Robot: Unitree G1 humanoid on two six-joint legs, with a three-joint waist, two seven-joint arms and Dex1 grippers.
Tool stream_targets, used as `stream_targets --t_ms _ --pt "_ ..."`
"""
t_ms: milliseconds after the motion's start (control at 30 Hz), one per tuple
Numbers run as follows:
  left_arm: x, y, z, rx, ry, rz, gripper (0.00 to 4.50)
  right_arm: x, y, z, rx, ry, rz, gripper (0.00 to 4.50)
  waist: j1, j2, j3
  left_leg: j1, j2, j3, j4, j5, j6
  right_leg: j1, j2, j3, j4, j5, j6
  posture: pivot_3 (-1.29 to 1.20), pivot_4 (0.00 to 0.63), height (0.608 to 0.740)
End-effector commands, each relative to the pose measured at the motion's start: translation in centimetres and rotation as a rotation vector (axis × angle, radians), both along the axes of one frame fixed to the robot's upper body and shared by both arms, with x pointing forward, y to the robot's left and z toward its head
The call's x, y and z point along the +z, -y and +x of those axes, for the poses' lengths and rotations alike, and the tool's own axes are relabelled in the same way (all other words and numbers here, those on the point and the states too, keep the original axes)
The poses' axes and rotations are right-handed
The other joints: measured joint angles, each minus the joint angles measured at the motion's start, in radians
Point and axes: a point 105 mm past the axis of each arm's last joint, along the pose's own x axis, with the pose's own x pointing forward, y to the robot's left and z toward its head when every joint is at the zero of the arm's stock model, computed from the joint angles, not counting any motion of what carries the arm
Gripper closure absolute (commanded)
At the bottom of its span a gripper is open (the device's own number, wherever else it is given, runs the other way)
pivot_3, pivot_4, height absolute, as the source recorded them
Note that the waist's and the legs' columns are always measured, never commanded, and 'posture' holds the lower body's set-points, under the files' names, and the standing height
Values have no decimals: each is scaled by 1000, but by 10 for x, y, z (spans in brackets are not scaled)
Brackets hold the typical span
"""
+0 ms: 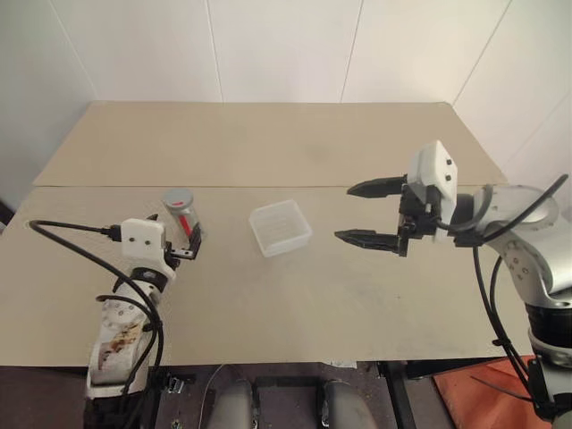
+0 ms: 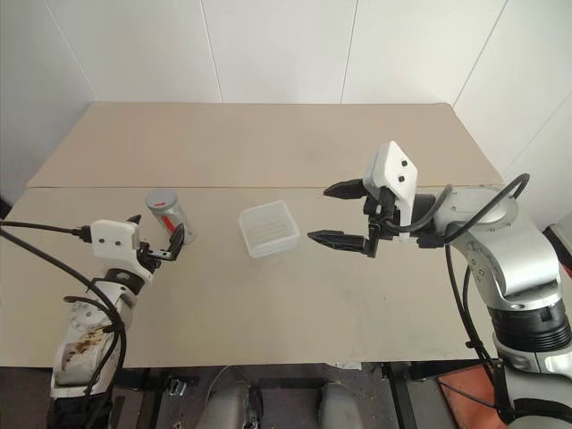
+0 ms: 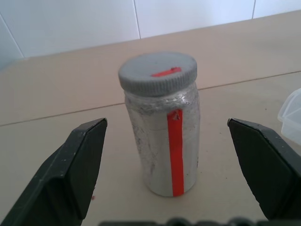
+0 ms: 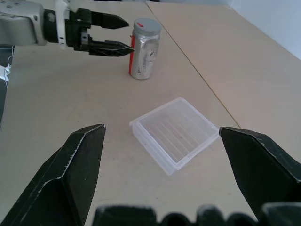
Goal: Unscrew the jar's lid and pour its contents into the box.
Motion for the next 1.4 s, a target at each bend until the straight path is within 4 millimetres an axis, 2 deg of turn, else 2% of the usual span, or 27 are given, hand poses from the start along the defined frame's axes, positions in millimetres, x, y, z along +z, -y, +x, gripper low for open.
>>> stream_targets --t_ms 33,367,533,633,800,867,967,1033,1167,1267,1400 --pt "6 9 9 2 21 -12 44 15 2 -7 -4 70 15 0 1 0 0 0 0 0 0 0 0 0 0 0 0 0 0 0 150 740" --pt "8 14 30 127 58 -52 44 16 4 -11 -5 85 23 0 1 0 0 0 0 -1 0 0 0 1 0 0 0 0 0 0 150 740" --pt "11 18 45 124 81 -65 44 18 3 -11 -10 92 36 0 1 0 0 0 0 -1 0 0 0 1 0 0 0 0 0 0 150 740" --pt "13 19 53 128 90 -66 687 20 3 -12 -14 93 47 0 1 -1 0 0 -1 -1 1 0 0 1 0 -1 0 0 1 0 150 740" --pt "14 13 58 157 91 -84 2333 23 5 -12 -36 94 75 0 1 -1 0 -1 -1 -1 0 0 0 1 0 -1 -1 1 1 0 150 740" --pt "16 11 59 146 91 -82 2467 25 5 -13 -39 95 93 0 1 -1 0 -1 -1 -1 0 0 0 1 0 -1 0 1 1 0 150 740" --pt "32 12 57 35 96 -88 2467 29 3 -14 -40 91 139 0 -2 -1 0 -1 -1 -1 0 0 0 1 0 -1 0 1 1 0 150 740" --pt "53 23 51 -148 101 -56 2467 29 -3 -12 -49 90 152 0 -4 -1 0 0 0 -1 0 0 0 1 0 -1 0 1 1 0 150 740" --pt "85 42 19 -685 29 44 2467 32 -35 -6 2 72 201 0 -17 -2 1 -2 0 -1 0 1 -2 -3 1 -1 2 1 1 0 150 740" --pt "92 50 4 -919 23 116 2467 34 -56 2 30 43 219 0 -23 -1 0 -3 0 0 0 2 -3 -4 1 -1 4 0 1 0 150 740" --pt "91 76 -2 -1154 -29 138 2467 36 -85 13 63 12 224 0 -16 -1 1 -3 -1 5 0 2 -3 -3 1 -2 3 0 1 0 150 740"
